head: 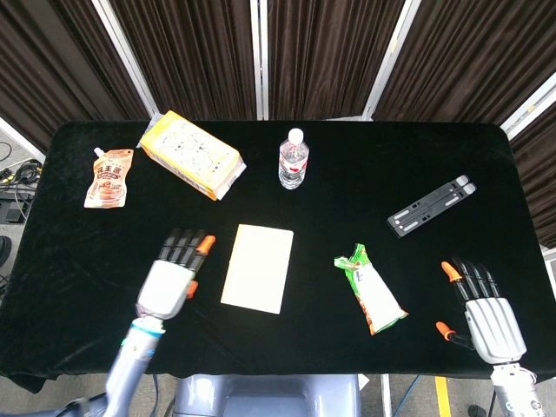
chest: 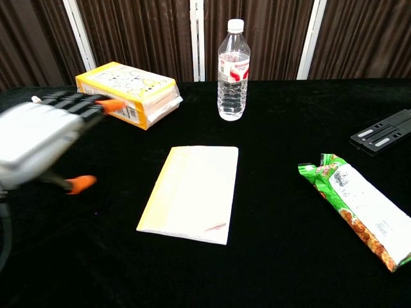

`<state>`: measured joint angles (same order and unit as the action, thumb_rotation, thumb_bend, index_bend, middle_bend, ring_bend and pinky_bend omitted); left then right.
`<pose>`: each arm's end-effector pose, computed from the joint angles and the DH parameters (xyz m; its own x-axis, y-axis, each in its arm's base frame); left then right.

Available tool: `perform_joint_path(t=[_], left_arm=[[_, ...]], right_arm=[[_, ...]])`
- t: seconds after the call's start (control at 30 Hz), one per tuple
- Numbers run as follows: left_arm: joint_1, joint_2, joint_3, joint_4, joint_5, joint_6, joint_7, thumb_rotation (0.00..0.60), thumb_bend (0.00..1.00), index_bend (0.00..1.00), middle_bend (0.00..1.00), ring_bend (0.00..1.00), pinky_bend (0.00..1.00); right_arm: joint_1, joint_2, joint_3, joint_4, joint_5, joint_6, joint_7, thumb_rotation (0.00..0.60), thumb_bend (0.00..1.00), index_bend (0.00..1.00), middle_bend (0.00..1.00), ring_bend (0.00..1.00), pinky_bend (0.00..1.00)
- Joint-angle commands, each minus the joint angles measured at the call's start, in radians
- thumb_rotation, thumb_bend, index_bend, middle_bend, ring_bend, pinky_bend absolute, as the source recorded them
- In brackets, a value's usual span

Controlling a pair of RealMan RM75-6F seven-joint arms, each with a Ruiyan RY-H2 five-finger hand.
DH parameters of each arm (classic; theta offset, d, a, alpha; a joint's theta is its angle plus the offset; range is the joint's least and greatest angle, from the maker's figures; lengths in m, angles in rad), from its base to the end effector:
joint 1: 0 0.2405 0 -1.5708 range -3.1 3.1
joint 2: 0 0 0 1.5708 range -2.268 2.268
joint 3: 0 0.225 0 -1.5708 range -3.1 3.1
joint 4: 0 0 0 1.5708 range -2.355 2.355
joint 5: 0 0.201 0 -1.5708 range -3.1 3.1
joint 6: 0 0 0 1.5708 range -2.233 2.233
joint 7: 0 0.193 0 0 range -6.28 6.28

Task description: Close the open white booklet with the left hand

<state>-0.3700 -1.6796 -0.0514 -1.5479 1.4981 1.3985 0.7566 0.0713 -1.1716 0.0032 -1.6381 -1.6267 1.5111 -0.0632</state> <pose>-0.1308 0.2668 -0.0084 0.6193 -0.0922 0.7797 0.7255 -0.3124 -0.6132 -0.2517 -0.2115 0.1241 0.3902 -0.0250 0.9204 -0.9147 -0.1250 0.3844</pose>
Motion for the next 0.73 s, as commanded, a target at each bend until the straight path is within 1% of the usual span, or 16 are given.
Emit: perform_joint_path(t=[0.03, 0.13, 0.23, 0.37, 0.53, 0.73], left_arm=[[0.074, 0.101, 0.031, -0.078, -0.029, 0.070, -0.014, 0.600, 0.18, 0.00, 0.00, 0.00, 0.00], [0.112, 0.154, 0.047, -0.107, -0.024, 0.115, -0.045, 0.600, 0.15, 0.00, 0.00, 0.00, 0.00], [0.162, 0.200, 0.061, -0.122, -0.021, 0.172, -0.092, 0.600, 0.13, 0.00, 0.00, 0.00, 0.00], [0.205, 0.239, 0.071, -0.129, -0.022, 0.219, -0.129, 0.600, 0.10, 0.00, 0.00, 0.00, 0.00], [0.240, 0.283, 0.087, -0.134, 0.004, 0.252, -0.191, 0.600, 0.10, 0.00, 0.00, 0.00, 0.00], [0.271, 0.311, 0.092, -0.148, 0.036, 0.285, -0.221, 0.600, 0.10, 0.00, 0.00, 0.00, 0.00]], right_arm=[[0.001, -0.002, 0.001, 0.001, 0.002, -0.003, -0.009, 0.600, 0.05, 0.00, 0.00, 0.00, 0.00], [0.001, -0.003, 0.000, 0.003, 0.001, -0.005, -0.021, 0.600, 0.04, 0.00, 0.00, 0.00, 0.00], [0.002, -0.006, -0.001, 0.010, -0.003, -0.005, -0.036, 0.600, 0.04, 0.00, 0.00, 0.00, 0.00], [0.003, -0.007, -0.002, 0.014, -0.005, -0.007, -0.042, 0.600, 0.04, 0.00, 0.00, 0.00, 0.00], [0.006, -0.011, -0.001, 0.019, -0.015, -0.006, -0.055, 0.600, 0.04, 0.00, 0.00, 0.00, 0.00], [0.009, -0.020, -0.005, 0.025, -0.017, -0.015, -0.069, 0.600, 0.04, 0.00, 0.00, 0.00, 0.00]])
